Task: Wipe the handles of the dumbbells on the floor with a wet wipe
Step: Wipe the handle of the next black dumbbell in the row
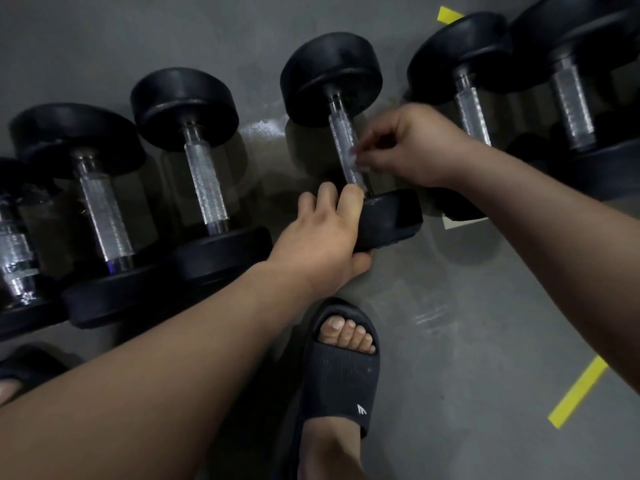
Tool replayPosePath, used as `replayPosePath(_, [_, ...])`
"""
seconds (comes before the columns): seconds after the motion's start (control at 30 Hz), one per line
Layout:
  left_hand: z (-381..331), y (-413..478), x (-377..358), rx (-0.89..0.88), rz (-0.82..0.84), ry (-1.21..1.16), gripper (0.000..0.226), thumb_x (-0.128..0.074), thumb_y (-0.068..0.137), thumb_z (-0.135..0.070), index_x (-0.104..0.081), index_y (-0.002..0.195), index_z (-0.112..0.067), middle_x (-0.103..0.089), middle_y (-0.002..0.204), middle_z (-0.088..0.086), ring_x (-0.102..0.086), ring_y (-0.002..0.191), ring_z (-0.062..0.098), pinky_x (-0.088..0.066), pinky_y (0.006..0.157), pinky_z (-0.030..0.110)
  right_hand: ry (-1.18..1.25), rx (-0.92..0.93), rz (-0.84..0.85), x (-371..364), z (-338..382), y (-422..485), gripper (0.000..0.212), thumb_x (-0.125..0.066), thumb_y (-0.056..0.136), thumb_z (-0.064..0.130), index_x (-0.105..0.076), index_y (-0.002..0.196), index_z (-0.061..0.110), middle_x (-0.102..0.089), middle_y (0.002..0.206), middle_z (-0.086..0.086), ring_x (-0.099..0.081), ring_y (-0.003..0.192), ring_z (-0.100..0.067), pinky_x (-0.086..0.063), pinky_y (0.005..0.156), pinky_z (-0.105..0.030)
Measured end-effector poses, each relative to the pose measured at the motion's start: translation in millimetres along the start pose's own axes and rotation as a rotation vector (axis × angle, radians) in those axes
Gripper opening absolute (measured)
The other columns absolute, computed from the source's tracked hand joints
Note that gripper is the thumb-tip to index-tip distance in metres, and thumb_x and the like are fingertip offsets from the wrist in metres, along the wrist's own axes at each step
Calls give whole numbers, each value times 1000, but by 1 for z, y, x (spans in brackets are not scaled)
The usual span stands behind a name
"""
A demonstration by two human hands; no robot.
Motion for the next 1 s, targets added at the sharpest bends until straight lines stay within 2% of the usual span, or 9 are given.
replayPosePath(0.1, [-1,0,1,8,4,-5,69,-72,83,-43,-26,128,-20,-31,122,6,-36,113,32,-48,88,49,83,-23,-22,1,2,5,8,-82,83,18,-77,89,14,-71,68,10,-62,64,3,-49,66,-17])
replayPosePath(0.2, [0,-4,0,18,-45,-33,70,-73,83,-41,-30,133,-18,-33,125,6,-36,115,31,-47,91,47,-24,-60,139,-1,-1,-4,5,-81,84,19,-77,86,22,-70,68,20,-61,62,6,-47,63,-12])
replayPosePath(0.27, [-1,-9,-3,25,-132,-76,70,-74,83,-39,-35,135,-15,-37,126,7,-38,114,29,-46,92,45,-53,-59,184,-2,-2,-8,6,-80,84,19,-78,86,24,-73,76,17,-63,65,4,-49,65,-14])
replayPosePath(0.47, [9,-26,-10,116,-299,-385,75,-84,77,-39,-44,136,-15,-47,131,0,-43,122,17,-41,100,30,101,-88,72,-2,-11,-8,6,-81,84,18,-77,88,21,-73,74,13,-64,67,-2,-51,68,-20])
replayPosePath(0.6, [15,-27,-6,112,-277,-450,79,-84,77,-45,-47,141,-17,-49,134,-4,-47,127,14,-45,108,34,23,-108,239,-1,-12,-13,9,-79,84,16,-79,89,24,-76,83,9,-64,74,0,-49,74,-17])
replayPosePath(0.77, [20,-21,-2,137,-191,-522,76,-86,74,-48,-51,136,-23,-51,130,-10,-52,125,13,-51,103,38,164,-102,68,4,-7,2,11,-81,83,13,-78,93,13,-74,71,12,-65,65,0,-53,69,-18])
replayPosePath(0.87, [21,-21,3,120,-189,-546,74,-83,78,-45,-51,141,-21,-50,135,-11,-51,129,12,-50,105,37,55,-114,189,2,-8,-4,9,-81,83,18,-78,91,22,-75,76,10,-64,67,-1,-49,68,-18])
replayPosePath(0.93, [19,-21,8,112,-185,-529,71,-81,81,-43,-51,142,-20,-50,132,-12,-50,128,10,-47,106,32,-36,-123,297,2,-10,-11,11,-80,83,18,-78,87,28,-76,82,9,-63,72,-1,-47,69,-17])
replayPosePath(1.0, [15,-18,12,109,-173,-492,68,-80,83,-42,-52,141,-20,-51,129,-11,-50,122,9,-42,100,22,-23,-125,276,5,-10,-11,11,-81,82,17,-79,86,27,-76,82,7,-64,73,-2,-48,69,-16])
Point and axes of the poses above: each hand's wrist, its own y-axis towards the middle knuckle, its own x-axis out of the back of the hand, z = x × y, the point moved 5 cm from there along y, towards the middle knuckle
